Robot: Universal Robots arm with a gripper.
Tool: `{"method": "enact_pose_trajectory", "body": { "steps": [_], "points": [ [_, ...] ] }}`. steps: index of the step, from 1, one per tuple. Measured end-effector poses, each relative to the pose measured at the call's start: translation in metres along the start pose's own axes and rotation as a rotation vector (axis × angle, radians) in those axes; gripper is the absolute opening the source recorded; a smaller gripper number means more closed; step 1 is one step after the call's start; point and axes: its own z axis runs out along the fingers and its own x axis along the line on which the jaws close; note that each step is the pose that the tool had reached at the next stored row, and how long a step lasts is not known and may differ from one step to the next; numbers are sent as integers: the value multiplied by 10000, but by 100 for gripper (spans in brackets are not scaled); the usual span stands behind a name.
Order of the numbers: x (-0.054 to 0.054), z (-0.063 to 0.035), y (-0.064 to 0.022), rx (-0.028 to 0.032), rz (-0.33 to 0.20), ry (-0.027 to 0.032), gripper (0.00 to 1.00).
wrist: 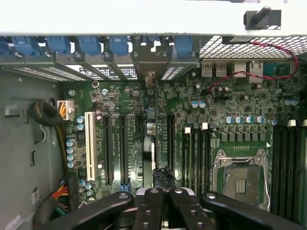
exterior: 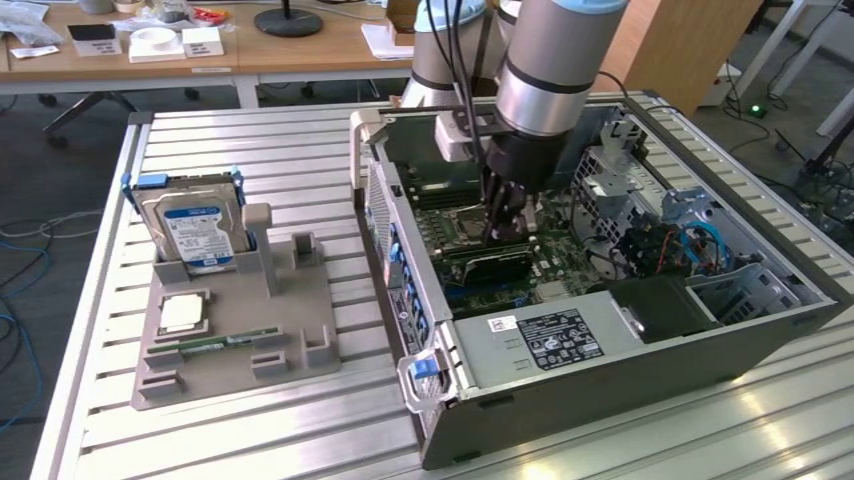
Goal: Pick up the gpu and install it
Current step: 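Press down on the gpu until it lock into place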
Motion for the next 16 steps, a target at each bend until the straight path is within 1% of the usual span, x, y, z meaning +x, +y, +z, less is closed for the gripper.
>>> {"method": "enact_pose_trajectory", "body": {
  "steps": [4,8,12,16],
  "points": [
    [-23,12,5,0,-2,-2,11],
    [-22,15,9,-1,-3,1,11],
    [-21,40,32,0,-2,0,11],
    [-16,57,36,-1,-3,0,11]
  ]
}}
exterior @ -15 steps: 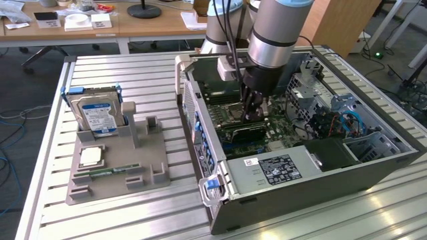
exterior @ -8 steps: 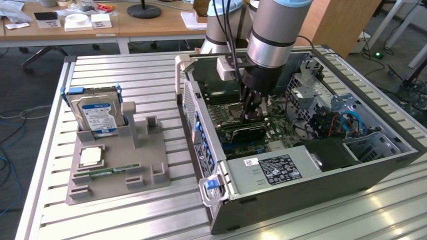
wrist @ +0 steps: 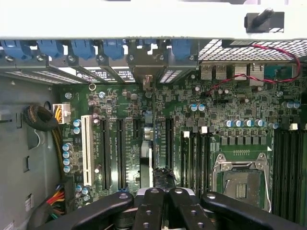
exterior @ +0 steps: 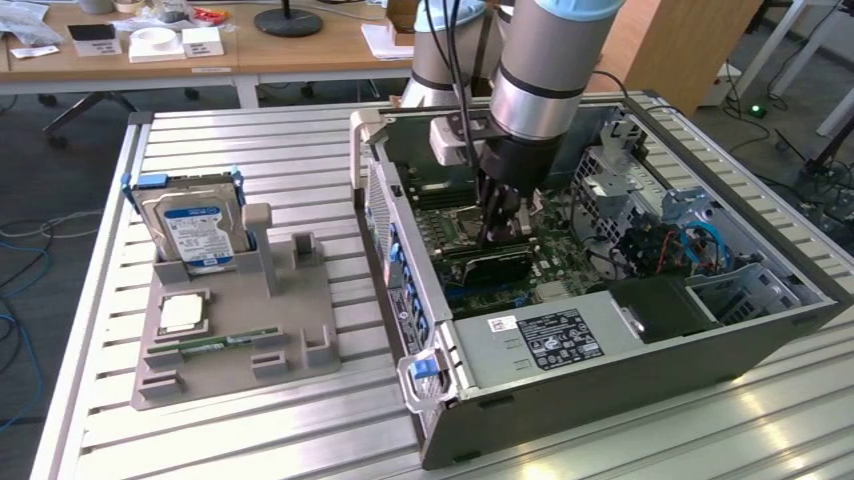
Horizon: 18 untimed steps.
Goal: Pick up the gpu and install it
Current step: 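Press down on the gpu until it lock into place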
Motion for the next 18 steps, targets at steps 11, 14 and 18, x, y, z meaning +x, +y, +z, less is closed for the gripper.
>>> {"method": "enact_pose_trajectory", "body": {
  "steps": [11,14,18],
  "points": [
    [9,10,-1,0,1,0,11],
    [14,21,-1,0,1,0,11],
    [15,26,-1,-1,0,2,11]
  ]
}}
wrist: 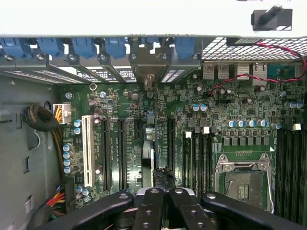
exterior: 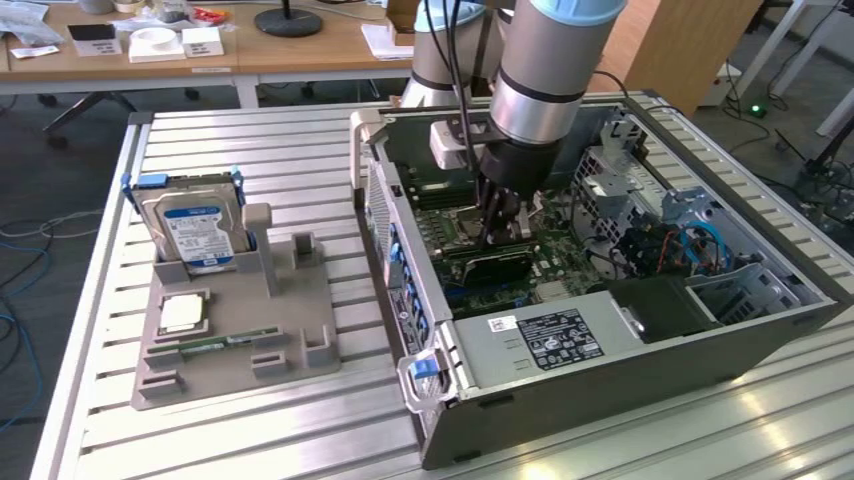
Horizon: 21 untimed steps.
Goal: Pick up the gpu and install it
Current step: 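Press down on the gpu until it lock into place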
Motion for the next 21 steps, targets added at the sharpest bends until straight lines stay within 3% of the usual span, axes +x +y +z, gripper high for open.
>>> {"method": "enact_pose_trajectory", "body": {
  "steps": [21],
  "points": [
    [27,65,-1,1,0,-9,11]
  ]
}}
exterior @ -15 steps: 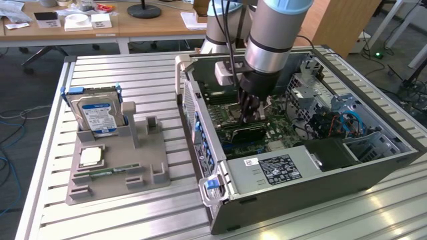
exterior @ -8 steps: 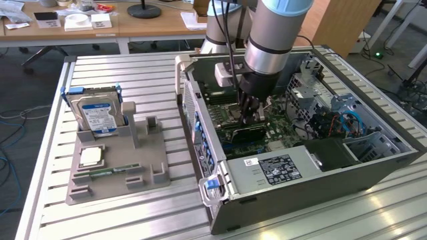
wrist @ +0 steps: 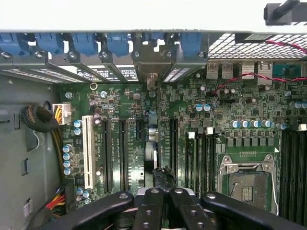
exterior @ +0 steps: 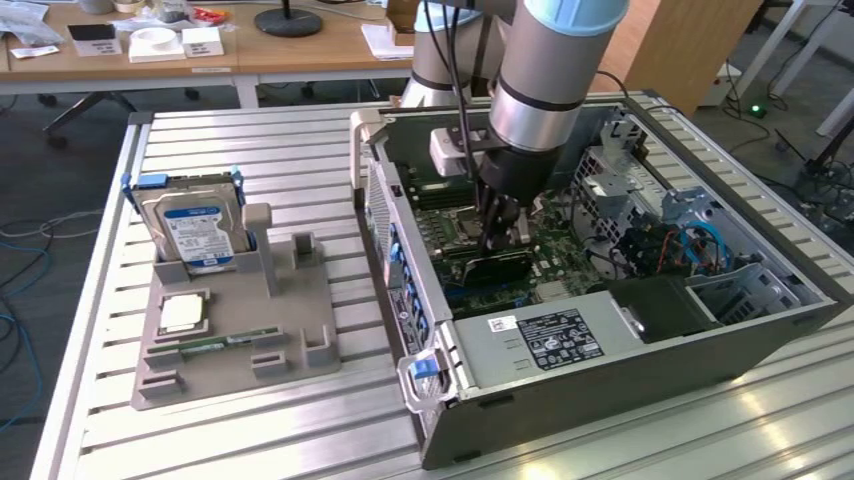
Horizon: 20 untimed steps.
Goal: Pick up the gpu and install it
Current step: 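Press down on the gpu until it lock into place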
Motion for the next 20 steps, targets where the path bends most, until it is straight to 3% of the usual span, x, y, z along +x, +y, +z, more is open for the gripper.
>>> {"method": "enact_pose_trajectory", "body": {
  "steps": [20],
  "points": [
    [1,24,0,-1,0,-1,11]
  ]
}}
